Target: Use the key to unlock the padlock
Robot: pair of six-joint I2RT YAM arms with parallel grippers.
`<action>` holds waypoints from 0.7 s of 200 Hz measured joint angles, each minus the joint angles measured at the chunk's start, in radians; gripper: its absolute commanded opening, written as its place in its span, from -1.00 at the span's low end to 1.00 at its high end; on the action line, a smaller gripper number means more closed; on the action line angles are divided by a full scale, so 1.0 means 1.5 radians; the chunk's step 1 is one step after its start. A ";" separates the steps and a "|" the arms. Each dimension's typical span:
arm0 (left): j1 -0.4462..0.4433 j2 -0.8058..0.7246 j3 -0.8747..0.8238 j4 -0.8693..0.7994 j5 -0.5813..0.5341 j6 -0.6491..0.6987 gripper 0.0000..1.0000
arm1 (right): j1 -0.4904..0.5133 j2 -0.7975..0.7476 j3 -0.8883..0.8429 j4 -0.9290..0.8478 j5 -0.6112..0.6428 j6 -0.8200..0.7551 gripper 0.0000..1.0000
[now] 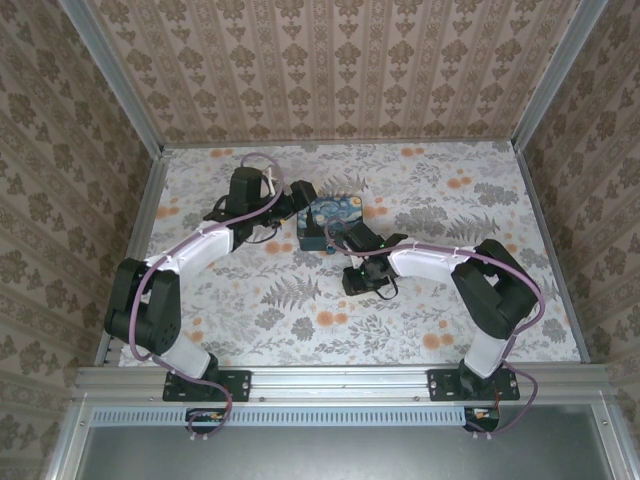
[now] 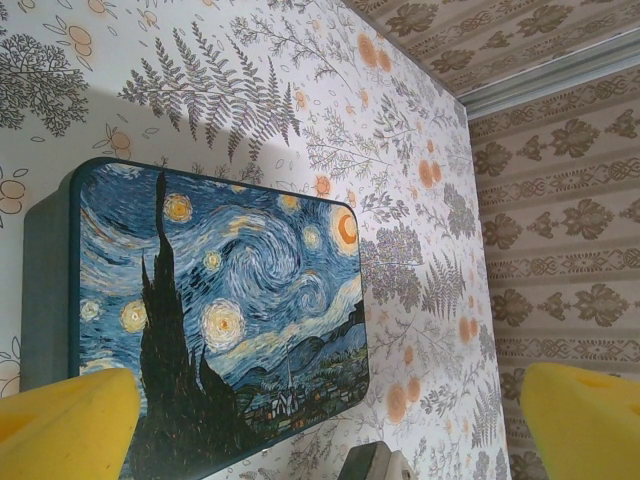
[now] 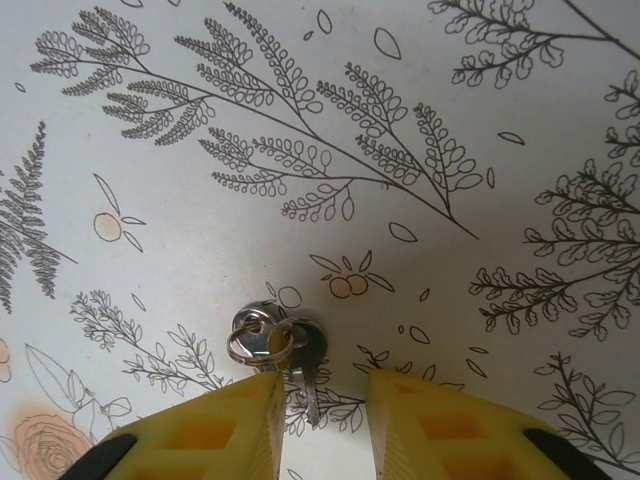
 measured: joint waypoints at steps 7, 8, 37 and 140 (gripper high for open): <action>0.000 0.000 0.000 0.000 0.000 0.000 1.00 | 0.001 0.000 0.000 -0.001 0.003 -0.002 -0.43; 0.000 0.000 0.000 0.000 0.000 0.000 1.00 | 0.001 0.000 0.000 -0.001 0.004 -0.002 -0.43; 0.000 0.000 -0.004 0.001 0.000 0.000 1.00 | 0.004 0.000 0.000 -0.006 0.022 -0.007 -0.45; 0.000 0.000 -0.015 0.003 0.000 0.000 1.00 | 0.016 -0.007 0.000 -0.018 0.046 -0.018 -0.34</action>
